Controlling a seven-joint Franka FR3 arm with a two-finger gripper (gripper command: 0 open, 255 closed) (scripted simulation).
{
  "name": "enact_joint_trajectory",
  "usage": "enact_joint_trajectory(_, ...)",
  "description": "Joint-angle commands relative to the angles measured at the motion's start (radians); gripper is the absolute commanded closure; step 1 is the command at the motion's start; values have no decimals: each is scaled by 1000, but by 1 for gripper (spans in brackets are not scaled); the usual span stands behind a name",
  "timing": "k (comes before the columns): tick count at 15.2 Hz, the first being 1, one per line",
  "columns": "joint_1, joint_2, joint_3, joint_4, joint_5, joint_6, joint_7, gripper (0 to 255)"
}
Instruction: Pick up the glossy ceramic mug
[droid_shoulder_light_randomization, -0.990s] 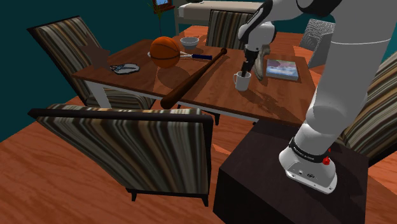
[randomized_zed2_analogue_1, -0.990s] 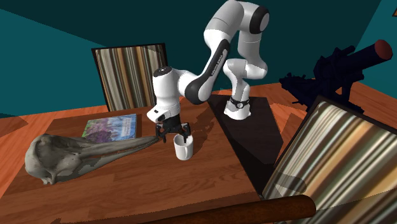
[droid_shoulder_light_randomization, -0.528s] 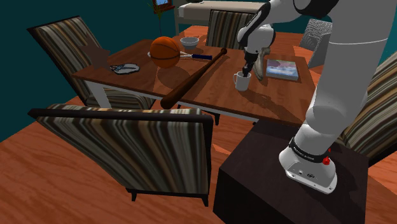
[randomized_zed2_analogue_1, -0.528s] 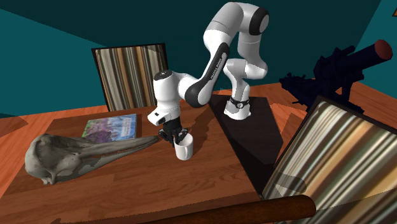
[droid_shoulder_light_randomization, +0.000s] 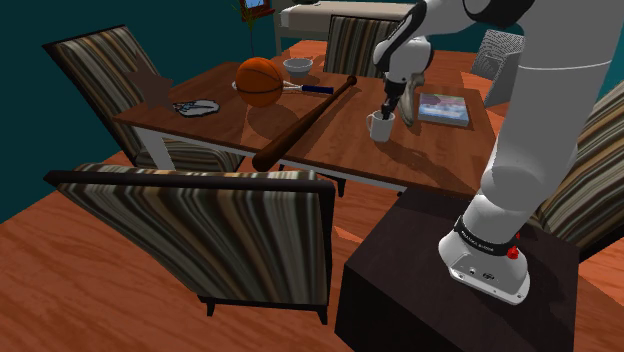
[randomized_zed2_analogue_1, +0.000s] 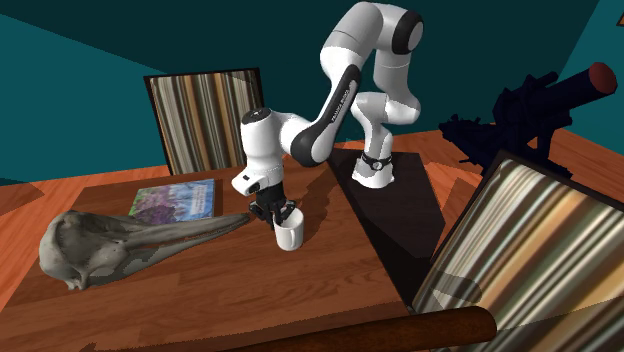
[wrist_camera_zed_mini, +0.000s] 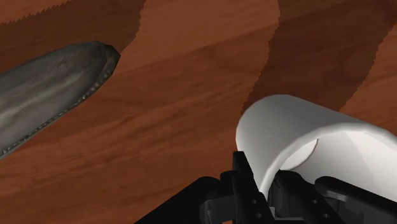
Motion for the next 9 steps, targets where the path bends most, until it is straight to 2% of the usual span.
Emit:
enact_joint_trajectory(1, 3, -16, -5, 6, -14, -20, 10, 255)
enact_joint_trajectory(9, 16, -86, -22, 40, -71, -110, 54, 255)
